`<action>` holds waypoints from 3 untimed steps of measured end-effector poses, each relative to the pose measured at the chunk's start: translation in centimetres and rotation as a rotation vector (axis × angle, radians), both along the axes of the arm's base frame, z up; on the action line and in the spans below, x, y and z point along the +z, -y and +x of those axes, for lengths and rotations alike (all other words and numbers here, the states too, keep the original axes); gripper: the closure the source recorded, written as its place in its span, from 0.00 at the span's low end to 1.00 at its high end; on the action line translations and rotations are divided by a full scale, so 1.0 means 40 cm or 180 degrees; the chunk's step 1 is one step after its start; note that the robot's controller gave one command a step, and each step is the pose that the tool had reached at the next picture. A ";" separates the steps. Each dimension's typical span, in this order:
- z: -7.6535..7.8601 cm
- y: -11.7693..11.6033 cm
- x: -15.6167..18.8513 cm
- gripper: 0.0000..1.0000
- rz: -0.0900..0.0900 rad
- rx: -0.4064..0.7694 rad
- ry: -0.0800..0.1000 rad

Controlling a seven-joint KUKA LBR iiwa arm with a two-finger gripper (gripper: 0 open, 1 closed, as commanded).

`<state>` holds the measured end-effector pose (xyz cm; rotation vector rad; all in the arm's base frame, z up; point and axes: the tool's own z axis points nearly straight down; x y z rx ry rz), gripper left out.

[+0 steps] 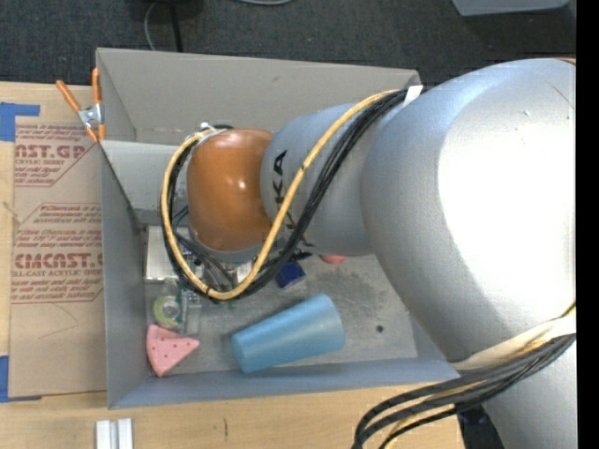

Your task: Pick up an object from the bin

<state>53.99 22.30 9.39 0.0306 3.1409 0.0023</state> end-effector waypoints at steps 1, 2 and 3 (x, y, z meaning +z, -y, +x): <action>0.002 -0.037 -0.043 1.00 -0.0014 -0.1262 -0.0038; 0.002 -0.037 -0.043 1.00 -0.0013 -0.1263 -0.0038; 0.010 -0.041 -0.048 1.00 -0.0026 -0.0921 -0.0032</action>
Offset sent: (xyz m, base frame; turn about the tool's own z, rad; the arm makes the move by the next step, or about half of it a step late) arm 0.0000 0.0000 0.0000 0.0000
